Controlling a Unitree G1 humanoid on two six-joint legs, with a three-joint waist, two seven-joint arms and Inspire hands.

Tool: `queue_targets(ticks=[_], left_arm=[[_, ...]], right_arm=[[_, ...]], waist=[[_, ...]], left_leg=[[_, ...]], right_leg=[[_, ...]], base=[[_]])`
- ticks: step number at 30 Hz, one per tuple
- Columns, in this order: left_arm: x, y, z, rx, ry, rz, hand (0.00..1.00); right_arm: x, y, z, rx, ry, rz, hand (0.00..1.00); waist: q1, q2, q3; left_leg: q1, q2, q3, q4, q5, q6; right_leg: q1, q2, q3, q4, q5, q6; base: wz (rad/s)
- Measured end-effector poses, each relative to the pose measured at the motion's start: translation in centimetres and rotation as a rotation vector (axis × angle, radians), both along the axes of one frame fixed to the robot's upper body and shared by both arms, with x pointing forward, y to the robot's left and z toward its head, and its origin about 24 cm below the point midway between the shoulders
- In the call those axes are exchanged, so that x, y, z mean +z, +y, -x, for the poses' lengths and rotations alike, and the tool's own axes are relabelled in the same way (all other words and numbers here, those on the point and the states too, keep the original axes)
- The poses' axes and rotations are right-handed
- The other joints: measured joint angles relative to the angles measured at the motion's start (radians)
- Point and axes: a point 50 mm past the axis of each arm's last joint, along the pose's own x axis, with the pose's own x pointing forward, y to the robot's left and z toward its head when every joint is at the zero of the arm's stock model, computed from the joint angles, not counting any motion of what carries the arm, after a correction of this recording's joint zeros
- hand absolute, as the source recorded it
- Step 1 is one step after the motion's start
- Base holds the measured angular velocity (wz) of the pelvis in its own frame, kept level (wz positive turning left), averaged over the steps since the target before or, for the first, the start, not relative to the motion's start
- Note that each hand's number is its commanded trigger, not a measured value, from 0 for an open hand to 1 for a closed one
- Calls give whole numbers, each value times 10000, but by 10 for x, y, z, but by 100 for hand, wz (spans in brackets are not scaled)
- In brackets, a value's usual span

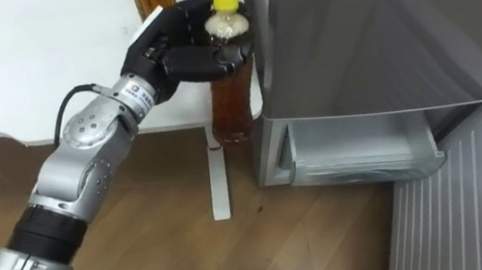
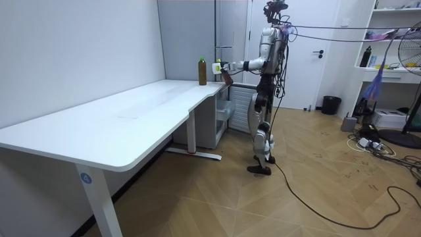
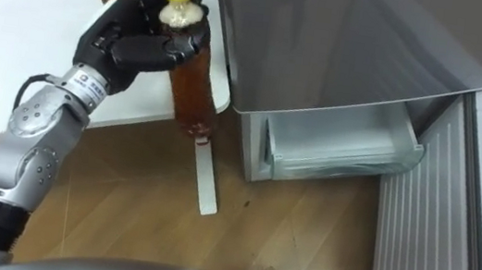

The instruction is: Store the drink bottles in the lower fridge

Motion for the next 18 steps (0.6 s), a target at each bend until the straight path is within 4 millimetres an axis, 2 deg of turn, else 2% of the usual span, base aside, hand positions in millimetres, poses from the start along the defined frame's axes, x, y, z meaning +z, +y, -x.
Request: queue_targets(ticks=[8, 18], left_arm=[[-3, -2, 1, -295, -37, -1227, 100], [-3, -3, 1, -343, -50, -1352, 100]], right_arm=[[0, 0, -3, 10, -114, 82, 0], [1, 0, -9, 61, -362, 88, 0]], waist=[[-24, -17, 9], [-174, 22, -21]], left_leg=[[-143, -11, -55, -10, 0, 0], [-125, -1, -19, -15, 0, 0]], right_leg=[[-153, -25, -24, 7, 8, 7], [-146, -22, -38, 28, 19, -4]], base=[[0], [0]])
